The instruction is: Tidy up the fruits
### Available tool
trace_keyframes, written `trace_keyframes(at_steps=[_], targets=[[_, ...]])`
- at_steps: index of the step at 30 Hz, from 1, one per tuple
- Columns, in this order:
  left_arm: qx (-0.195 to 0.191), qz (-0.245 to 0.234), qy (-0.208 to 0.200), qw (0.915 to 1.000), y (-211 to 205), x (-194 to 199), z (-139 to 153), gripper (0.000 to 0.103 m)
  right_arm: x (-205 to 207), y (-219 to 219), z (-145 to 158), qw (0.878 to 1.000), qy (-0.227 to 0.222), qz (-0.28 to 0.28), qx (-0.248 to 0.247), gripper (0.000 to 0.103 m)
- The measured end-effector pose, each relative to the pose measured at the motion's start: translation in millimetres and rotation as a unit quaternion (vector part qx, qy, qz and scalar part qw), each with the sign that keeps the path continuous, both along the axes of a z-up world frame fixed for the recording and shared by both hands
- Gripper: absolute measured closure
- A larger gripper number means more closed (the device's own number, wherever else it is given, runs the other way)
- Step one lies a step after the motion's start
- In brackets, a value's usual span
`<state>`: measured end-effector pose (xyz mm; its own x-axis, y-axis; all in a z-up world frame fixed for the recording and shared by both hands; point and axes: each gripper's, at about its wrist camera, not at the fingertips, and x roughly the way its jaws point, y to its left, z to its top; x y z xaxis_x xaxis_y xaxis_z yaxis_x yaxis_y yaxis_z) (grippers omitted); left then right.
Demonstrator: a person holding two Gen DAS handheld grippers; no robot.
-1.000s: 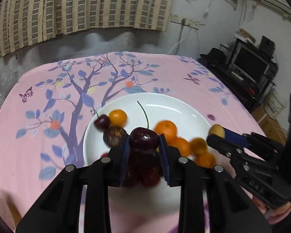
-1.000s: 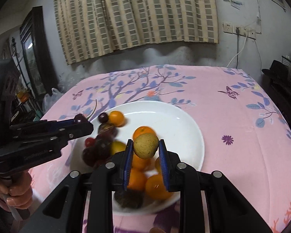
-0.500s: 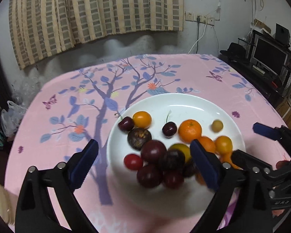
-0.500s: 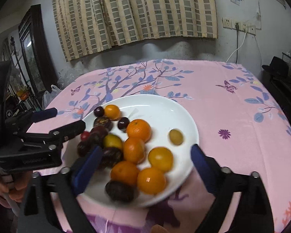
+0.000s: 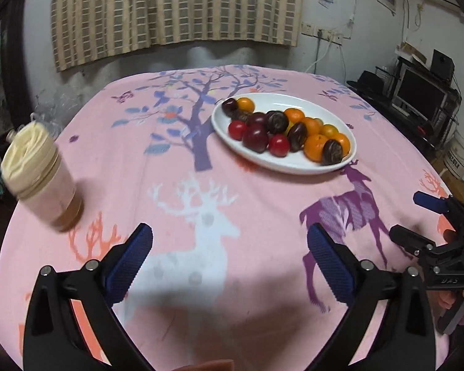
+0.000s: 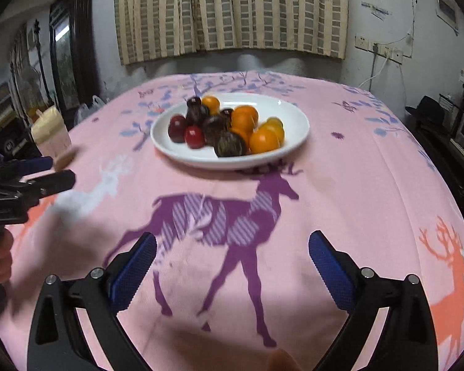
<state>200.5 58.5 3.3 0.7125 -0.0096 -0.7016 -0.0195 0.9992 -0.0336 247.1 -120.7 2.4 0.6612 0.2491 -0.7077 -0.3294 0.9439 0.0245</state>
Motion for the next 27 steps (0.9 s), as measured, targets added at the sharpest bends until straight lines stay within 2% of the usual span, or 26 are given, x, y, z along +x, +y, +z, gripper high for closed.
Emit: trace_keyframes(at_steps=[2,5,11,27], targets=[[0.01,-0.002,0.006,0.9999,-1.0,-8.5,-4.9,0.005,-4.8,1.1,-2.8,1.0,0.0,-0.001,-0.003,0.003],[0.031,-0.006,-0.006,0.9995,-4.1,-16.0,-6.3,0.005,-9.8,1.5,-5.6,1.0,0.001,0.0,-0.005,0.003],[0.04,-0.014,0.003,0.9991,-8.9,-17.4,-11.9,0.005,-9.7,-3.0,-5.3,1.0,0.004,-0.003,0.007,0.003],[0.034,0.0,0.006,0.9994,-4.4,-14.6,-15.6,0.005,-11.9,1.2,-5.8,1.0,0.005,0.004,0.004,0.003]])
